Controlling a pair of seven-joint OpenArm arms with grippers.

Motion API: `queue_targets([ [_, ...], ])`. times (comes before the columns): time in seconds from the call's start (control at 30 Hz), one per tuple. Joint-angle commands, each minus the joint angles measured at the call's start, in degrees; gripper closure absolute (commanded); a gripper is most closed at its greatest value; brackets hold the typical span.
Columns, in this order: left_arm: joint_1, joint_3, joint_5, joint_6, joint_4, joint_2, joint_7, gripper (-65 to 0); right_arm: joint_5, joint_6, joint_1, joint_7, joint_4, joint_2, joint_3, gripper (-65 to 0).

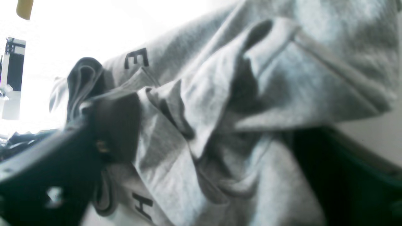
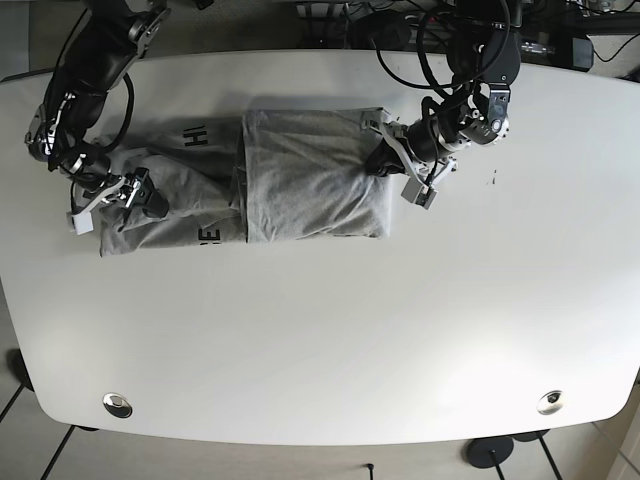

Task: Fold the T-shirt properly
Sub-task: 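Fold the grey shirt's end with the left gripper toward the right gripper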

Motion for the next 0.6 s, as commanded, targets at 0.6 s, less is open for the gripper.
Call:
queue_targets([
  [0.6,-2.68,0.11,-0.61,-0.11,-5.79,8.43,-1.06,0.0,-0.82,-3.70,-5.77,-12.88,50.22,-4.81,-7.89,-2.1],
])
